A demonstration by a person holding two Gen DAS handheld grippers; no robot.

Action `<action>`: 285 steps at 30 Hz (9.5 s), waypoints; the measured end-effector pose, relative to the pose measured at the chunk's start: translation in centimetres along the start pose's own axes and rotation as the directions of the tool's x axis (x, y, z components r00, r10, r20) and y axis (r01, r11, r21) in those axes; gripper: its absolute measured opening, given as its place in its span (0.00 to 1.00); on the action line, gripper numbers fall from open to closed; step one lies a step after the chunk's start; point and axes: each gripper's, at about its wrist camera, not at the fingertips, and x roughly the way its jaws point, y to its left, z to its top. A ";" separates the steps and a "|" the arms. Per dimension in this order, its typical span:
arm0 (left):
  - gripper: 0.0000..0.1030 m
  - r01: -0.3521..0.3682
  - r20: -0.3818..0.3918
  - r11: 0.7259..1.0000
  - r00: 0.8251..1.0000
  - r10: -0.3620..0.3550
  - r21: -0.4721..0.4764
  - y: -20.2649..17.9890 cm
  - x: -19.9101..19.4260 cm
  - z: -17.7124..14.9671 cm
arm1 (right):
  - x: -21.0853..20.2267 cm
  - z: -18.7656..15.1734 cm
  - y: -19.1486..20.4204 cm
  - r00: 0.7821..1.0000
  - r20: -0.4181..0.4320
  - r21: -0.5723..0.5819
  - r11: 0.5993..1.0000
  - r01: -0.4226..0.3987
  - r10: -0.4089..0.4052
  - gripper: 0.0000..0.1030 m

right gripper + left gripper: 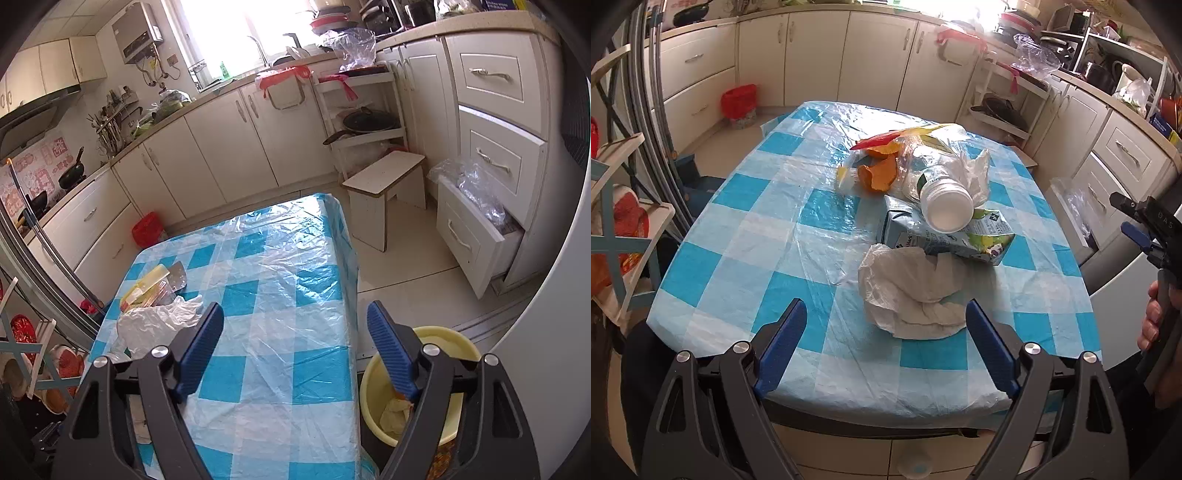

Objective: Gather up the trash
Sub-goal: 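Move both open tools back over the table toward the remaining trash, then grasp the crumpled white tissue with the left gripper while the right grasps the white plastic bag, then carry tissue and bag to the yellow bin and open both grippers over it, then return the left gripper to the table and grasp the yellow-red snack bag, then grasp the clear plastic bottle with the right gripper while the left holds the snack bag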

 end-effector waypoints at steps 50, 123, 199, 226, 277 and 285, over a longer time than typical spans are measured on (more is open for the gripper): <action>0.81 0.011 -0.045 0.998 0.999 -0.014 -0.056 1.6 1.2 -0.4 | 1.7 -1.0 1.5 0.999 -0.043 -0.060 0.998 -0.005 0.002 0.77; 0.16 0.101 -0.057 0.994 0.993 -0.103 -0.029 1.0 5.1 1.7 | 8.3 -2.5 9.8 0.863 -0.209 0.041 0.886 -0.463 0.460 0.05; 0.48 0.407 -0.304 0.883 0.893 -0.331 0.233 -32.8 15.1 2.3 | -1.9 4.4 -14.9 0.989 0.141 0.423 0.901 -0.094 0.037 0.78; 0.66 0.106 0.084 0.992 0.990 -0.111 0.061 -3.5 -1.4 6.1 | 3.0 3.9 -7.5 0.999 -0.017 0.265 0.964 -0.025 0.031 0.78; 0.02 0.053 0.105 0.999 0.993 -0.052 -0.007 8.6 2.6 7.3 | 9.3 0.9 8.0 0.949 -0.233 -0.048 0.972 -0.230 0.213 0.78; 0.02 0.072 0.094 0.997 0.993 -0.072 0.005 8.4 2.0 5.4 | 12.2 -1.2 17.9 0.941 -0.285 -0.170 0.957 -0.235 0.180 0.82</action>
